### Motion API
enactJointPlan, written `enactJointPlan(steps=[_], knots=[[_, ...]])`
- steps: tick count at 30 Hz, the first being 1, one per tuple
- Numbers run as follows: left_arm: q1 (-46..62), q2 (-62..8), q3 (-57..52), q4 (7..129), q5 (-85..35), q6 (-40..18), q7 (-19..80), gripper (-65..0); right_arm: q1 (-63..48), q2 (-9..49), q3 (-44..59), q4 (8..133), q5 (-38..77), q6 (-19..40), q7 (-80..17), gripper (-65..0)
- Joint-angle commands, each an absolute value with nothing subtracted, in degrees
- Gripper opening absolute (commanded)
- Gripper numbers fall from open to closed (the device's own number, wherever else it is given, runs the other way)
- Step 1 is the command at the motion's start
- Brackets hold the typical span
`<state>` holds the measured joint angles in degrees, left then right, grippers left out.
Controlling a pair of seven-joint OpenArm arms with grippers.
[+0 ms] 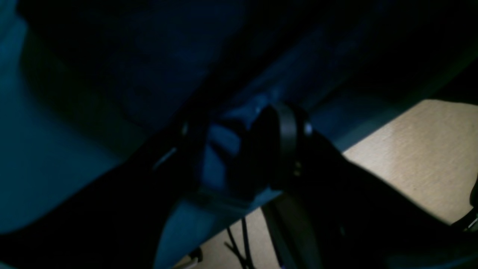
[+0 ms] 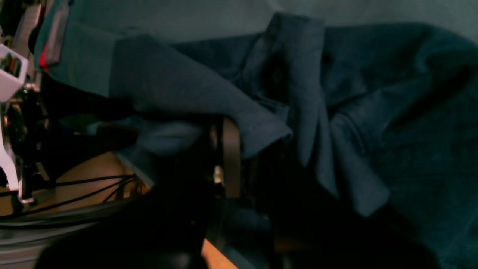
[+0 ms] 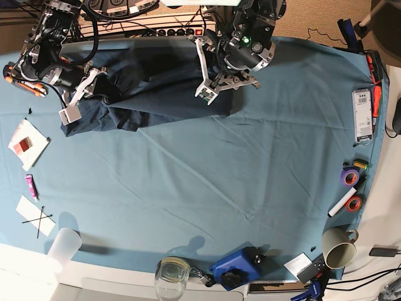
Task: Fold the T-shirt properly
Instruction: 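Release the right gripper and move it aside from the shirt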
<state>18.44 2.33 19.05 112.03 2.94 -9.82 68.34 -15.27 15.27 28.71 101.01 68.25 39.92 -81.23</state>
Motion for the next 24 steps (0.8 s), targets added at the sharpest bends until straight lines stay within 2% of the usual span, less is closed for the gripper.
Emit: enactJointPlan(steps=[1, 8, 11, 13, 18, 24], knots=[[19.1, 1.8, 18.5, 112.0, 6.2, -8.8, 72.5, -39.7, -14.8, 16.5, 29.0, 102.0, 70.6, 40.0, -80.0, -65.0], [21.5, 1.7, 18.5, 113.2, 6.2, -8.8, 73.3, -39.7, -14.8, 20.8, 29.0, 102.0, 79.9, 40.0, -80.0, -65.0], [23.9, 1.7, 18.5, 115.6, 6.1, -8.8, 73.2, -39.7, -15.5, 23.7, 29.0, 102.0, 82.9, 40.0, -80.0, -58.5], [25.3, 1.7, 18.5, 118.0, 5.7, -8.8, 73.1, -39.7, -16.2, 25.8, 29.0, 102.0, 85.0, 40.0, -80.0, -58.4], [28.1, 1.7, 18.5, 124.0, 1.4, -8.8, 71.5, -39.7, -17.4, 30.0, 29.0, 102.0, 85.0, 40.0, -80.0, -58.4], [27.9, 1.8, 18.5, 124.8, -1.2, -8.8, 70.7, -39.7, -16.3, 30.2, 31.7, 102.0, 85.0, 40.0, -80.0, -58.3]])
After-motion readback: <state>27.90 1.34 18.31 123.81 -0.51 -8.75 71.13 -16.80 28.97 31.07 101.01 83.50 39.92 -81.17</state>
